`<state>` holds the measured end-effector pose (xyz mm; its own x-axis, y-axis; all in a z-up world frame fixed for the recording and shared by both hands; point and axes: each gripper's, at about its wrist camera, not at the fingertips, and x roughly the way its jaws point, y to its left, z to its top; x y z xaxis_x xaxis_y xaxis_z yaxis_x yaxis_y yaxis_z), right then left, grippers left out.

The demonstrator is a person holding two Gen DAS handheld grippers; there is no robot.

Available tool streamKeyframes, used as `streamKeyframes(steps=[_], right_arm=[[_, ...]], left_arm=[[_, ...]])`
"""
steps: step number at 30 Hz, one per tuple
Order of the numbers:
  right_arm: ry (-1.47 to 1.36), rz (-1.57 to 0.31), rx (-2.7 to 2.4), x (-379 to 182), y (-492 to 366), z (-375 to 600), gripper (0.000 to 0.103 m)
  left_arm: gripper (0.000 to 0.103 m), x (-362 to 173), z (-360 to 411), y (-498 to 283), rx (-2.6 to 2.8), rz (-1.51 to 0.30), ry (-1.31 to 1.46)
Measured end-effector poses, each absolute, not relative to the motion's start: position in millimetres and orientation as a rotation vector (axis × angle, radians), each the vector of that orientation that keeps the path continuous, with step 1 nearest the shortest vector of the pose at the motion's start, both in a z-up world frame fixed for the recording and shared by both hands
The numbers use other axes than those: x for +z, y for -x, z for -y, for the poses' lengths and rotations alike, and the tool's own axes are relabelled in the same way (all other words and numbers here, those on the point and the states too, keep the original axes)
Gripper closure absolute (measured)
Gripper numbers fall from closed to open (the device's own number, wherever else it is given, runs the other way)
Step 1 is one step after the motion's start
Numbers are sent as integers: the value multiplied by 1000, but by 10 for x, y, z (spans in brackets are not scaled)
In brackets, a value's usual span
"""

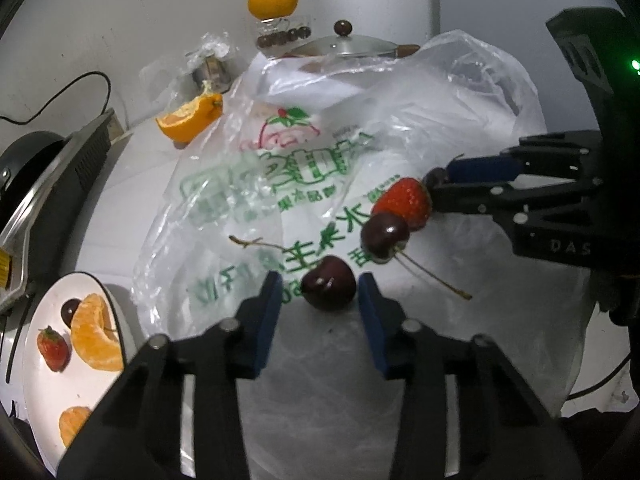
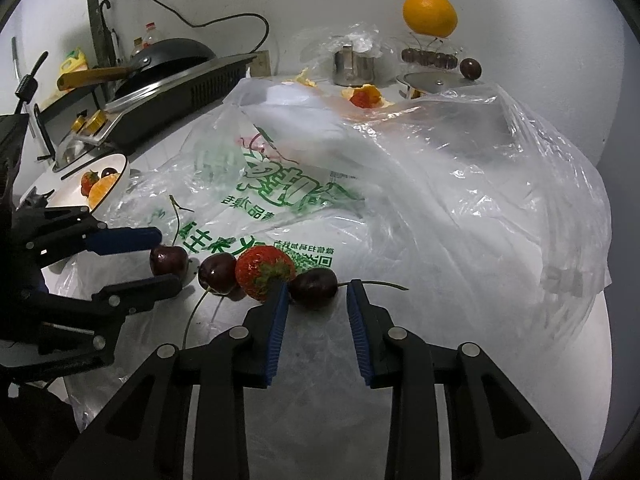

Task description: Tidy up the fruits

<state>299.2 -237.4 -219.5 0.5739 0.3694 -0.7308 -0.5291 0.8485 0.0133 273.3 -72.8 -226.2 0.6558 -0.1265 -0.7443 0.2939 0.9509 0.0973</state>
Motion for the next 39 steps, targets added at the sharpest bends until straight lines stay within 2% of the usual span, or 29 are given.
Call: streamKeyframes(steps=[2,7,11,13,25,29,36,39], right_arm=[[221,-801,535,-2202,-2993,2361,77],[230,-797,535,-2199,-2980,2351,77],[235,-790,533,-2180,-2951,2353,79],[235,-784,529,-2158,-2937,2359,83],[202,-813,514,-2144,-2931,2383,84],[191,-833,506,-2201,-2971,2371,80],[159,-848,484,-2192,-3120,2374,64],[161,-866,484,-2225,-3171,2340,63]], left_arm=[[67,-2262,728,-2733,-246,-824,-214],[73,-2256,732,-2717,-257,-823,-214],[73,-2225,722,-2690,-259,-815,-210],[73,-2205,712,-2665,-260,-808,-209],[73,-2071,677,-2536,-269,-769,-204],[73,-2028,641,-2538,-258,-759,-200],[73,-2014,617,-2573,-260,-751,-186],[73,-2021,601,-2581,-264,-749,-182]])
